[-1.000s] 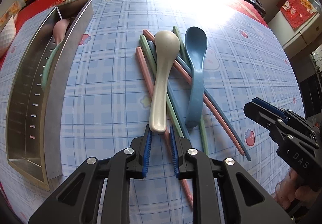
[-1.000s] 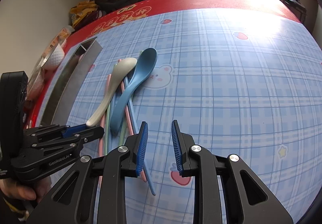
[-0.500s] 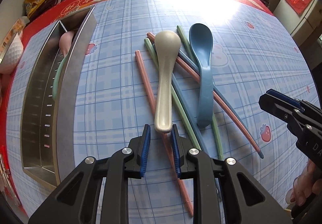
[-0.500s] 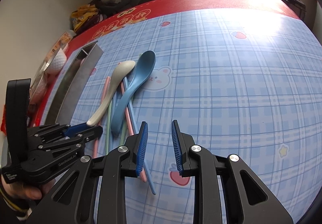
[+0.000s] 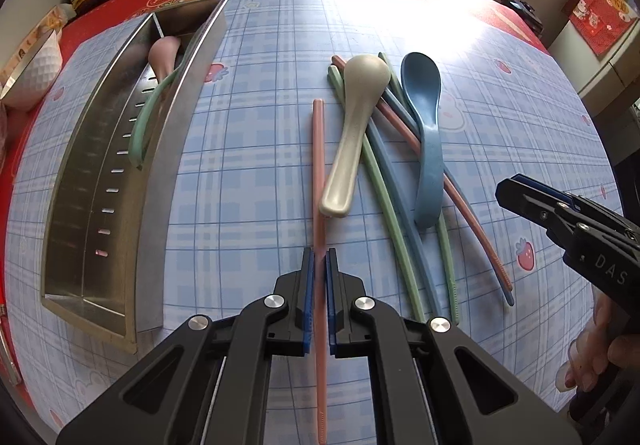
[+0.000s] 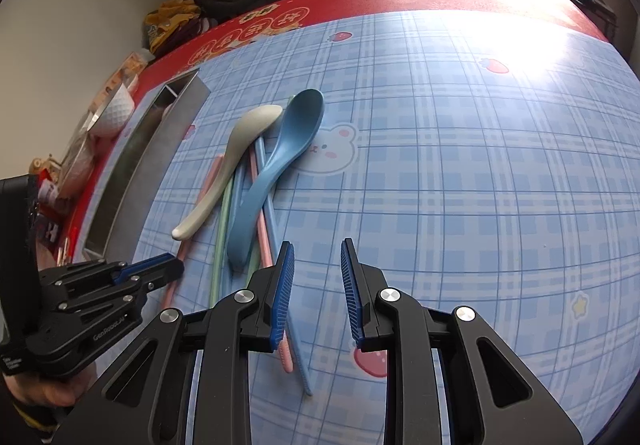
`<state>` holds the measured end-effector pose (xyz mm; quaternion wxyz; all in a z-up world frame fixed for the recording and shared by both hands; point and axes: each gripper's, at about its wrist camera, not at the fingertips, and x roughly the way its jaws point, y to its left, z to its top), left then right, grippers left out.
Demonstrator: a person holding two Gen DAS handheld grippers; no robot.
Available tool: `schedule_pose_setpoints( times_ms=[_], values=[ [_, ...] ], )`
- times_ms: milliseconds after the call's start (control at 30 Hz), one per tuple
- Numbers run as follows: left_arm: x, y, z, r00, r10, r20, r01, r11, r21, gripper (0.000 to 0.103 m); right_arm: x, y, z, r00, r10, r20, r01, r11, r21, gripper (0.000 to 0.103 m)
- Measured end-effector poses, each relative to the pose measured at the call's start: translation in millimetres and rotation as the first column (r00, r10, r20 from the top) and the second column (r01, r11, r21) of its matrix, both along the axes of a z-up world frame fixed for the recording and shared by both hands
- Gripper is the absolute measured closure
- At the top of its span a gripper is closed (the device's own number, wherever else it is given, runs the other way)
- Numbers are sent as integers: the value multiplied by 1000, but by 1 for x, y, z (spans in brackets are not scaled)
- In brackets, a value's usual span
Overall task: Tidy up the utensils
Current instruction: 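Lift the pink chopstick with the left tool while the right tool grasps a blue chopstick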
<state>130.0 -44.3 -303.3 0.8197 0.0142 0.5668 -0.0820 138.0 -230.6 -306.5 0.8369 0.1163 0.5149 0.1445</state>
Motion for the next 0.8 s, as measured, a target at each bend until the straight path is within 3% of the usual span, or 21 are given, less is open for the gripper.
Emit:
schedule_pose_setpoints(
  times_ms=[367,800],
  values=[
    [-18,19,24,997,1,80,1,1000,-24,98,22,29,-9,997,83,7,-82,993,-90,82],
    [-24,40,33,994,30,101,-23,997,-73,98,34,51,-9,990,138,-7,-138,986,-97,84]
  ],
)
